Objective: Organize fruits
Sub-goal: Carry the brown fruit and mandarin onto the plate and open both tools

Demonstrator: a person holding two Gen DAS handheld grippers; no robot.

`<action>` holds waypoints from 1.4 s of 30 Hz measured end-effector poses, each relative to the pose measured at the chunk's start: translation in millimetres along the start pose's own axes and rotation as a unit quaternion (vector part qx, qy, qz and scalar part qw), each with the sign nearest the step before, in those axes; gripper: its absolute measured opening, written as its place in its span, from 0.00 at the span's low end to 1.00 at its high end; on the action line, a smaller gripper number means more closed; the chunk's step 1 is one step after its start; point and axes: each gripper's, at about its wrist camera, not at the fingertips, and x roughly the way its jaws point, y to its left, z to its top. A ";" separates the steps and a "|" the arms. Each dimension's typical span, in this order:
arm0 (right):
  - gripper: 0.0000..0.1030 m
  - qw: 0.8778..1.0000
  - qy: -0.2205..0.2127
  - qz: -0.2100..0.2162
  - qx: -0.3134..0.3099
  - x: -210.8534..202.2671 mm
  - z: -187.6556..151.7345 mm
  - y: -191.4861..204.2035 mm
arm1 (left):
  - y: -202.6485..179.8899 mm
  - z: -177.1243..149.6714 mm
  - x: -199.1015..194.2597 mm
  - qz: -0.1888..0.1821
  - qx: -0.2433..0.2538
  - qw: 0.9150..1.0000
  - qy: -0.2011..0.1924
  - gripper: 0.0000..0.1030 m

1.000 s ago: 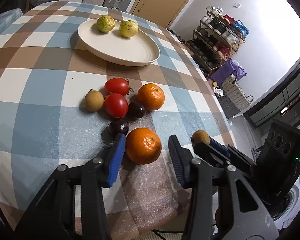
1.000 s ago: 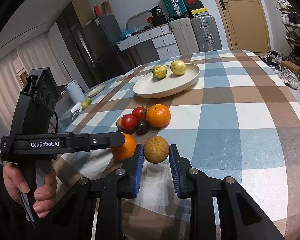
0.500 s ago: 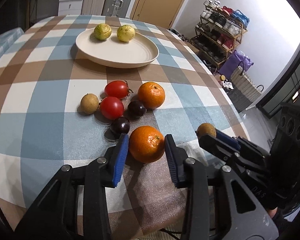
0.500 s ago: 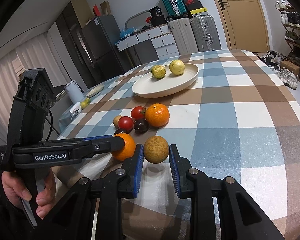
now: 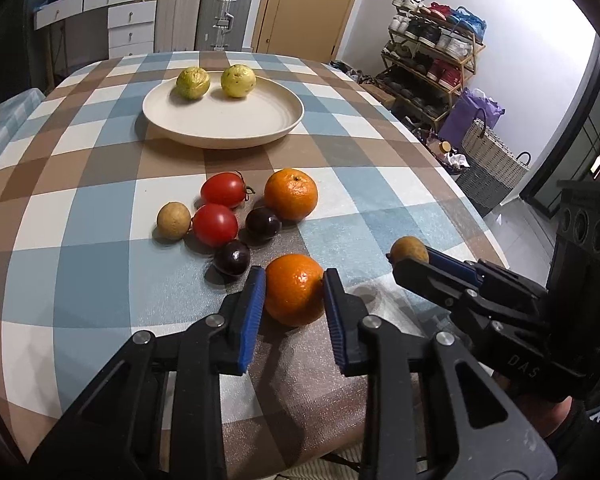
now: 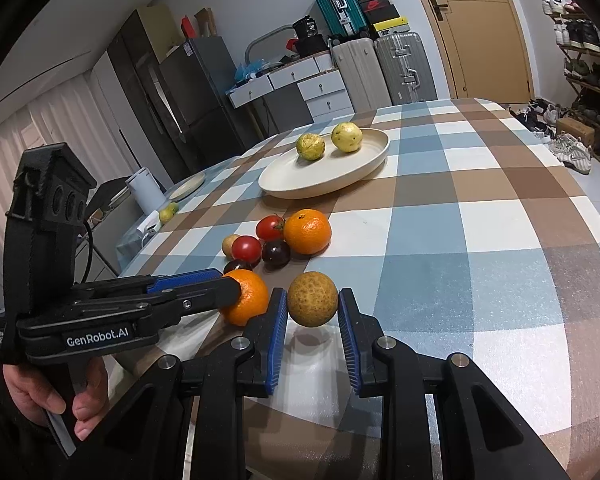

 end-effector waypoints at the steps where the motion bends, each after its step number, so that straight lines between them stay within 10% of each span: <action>1: 0.26 1.000 0.000 0.000 0.000 -0.1 0.0 0.0 | 0.1 -0.3 0.2 -0.002 -0.004 1.000 0.000 0.26; 11: 0.26 1.000 0.000 0.001 0.001 -0.2 0.2 0.4 | 0.5 -1.0 -2.5 -0.037 -0.010 0.999 -0.007 0.27; 16: 0.26 1.000 -0.001 -0.001 0.007 -0.5 -0.3 -2.4 | 5.2 -1.8 6.7 -0.024 -0.020 0.999 0.008 0.49; 29: 0.26 1.000 -0.002 -0.001 0.009 -1.1 -0.5 -4.9 | 11.6 -4.3 23.0 -0.030 -0.023 0.999 0.033 0.37; 42: 0.26 1.000 0.003 0.001 -0.002 4.0 13.8 -1.7 | 24.8 33.3 -16.4 -0.053 -0.020 0.998 -0.025 0.37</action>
